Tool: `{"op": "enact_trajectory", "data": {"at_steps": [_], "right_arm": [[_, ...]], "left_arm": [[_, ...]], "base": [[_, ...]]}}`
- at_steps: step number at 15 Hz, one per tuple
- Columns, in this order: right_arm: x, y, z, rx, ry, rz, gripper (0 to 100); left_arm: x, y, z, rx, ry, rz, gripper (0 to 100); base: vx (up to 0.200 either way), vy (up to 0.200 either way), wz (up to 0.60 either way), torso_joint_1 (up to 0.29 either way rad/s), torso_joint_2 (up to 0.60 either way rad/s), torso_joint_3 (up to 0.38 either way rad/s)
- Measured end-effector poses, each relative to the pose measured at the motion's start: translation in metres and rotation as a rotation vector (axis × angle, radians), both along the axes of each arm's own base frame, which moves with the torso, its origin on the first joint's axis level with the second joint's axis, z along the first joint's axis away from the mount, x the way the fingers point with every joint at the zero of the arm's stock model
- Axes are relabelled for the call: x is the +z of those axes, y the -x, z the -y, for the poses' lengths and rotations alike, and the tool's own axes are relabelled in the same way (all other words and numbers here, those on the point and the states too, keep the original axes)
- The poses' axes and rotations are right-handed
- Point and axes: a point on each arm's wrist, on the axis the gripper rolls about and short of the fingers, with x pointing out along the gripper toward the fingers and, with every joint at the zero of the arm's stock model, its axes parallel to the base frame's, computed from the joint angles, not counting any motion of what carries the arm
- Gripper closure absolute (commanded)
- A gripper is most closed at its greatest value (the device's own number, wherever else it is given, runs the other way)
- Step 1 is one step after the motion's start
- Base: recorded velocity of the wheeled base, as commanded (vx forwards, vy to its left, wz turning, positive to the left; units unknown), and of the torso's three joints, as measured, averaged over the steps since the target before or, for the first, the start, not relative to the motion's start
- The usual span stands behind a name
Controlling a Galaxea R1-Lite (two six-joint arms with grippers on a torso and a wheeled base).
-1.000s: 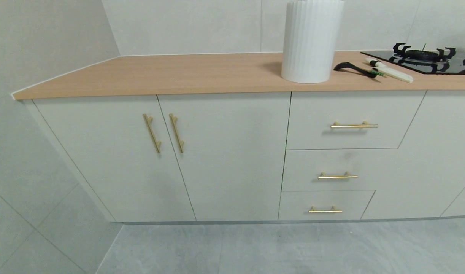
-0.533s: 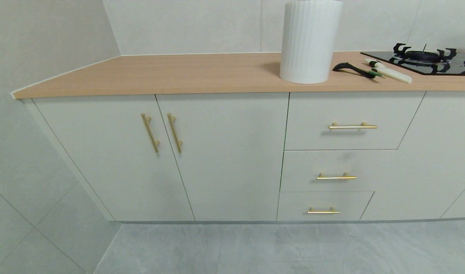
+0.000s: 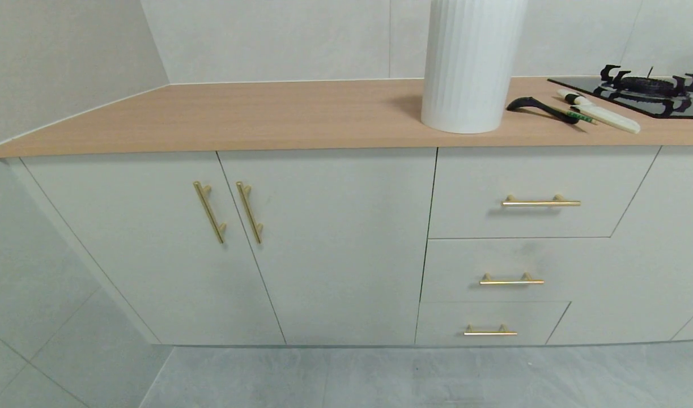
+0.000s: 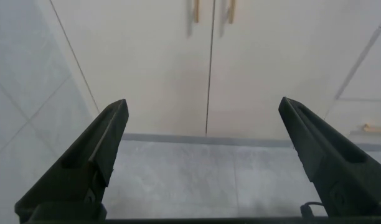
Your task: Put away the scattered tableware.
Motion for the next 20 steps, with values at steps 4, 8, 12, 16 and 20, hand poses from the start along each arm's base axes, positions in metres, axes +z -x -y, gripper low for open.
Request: {"op": "enact_trajectory", "data": {"at_steps": [4,8,12,16,20], "right_arm": [[0.0,0.0,0.0,0.0,0.0,0.0,0],[0.0,0.0,0.0,0.003,0.003,0.001,0],[0.033,0.005,-0.001,0.048,-0.01,0.058,0],[0.048,-0.023,-0.004,0.174,-0.014,-0.159,0],[0.066,-0.076,-0.007,0.243,-0.033,-0.423,0]], "left_arm": [[0.0,0.0,0.0,0.0,0.0,0.0,0],[0.0,0.0,0.0,0.001,0.0,0.0,0],[0.0,0.0,0.0,0.0,0.0,0.0,0],[0.0,0.0,0.0,0.0,0.0,0.0,0],[0.0,0.0,0.0,0.0,0.0,0.0,0]], "base": [[0.0,0.0,0.0,0.0,0.0,0.0],[0.0,0.0,0.0,0.0,0.0,0.0],[0.0,0.0,0.0,0.0,0.0,0.0],[0.0,0.0,0.0,0.0,0.0,0.0],[0.0,0.0,0.0,0.0,0.0,0.0]]}}
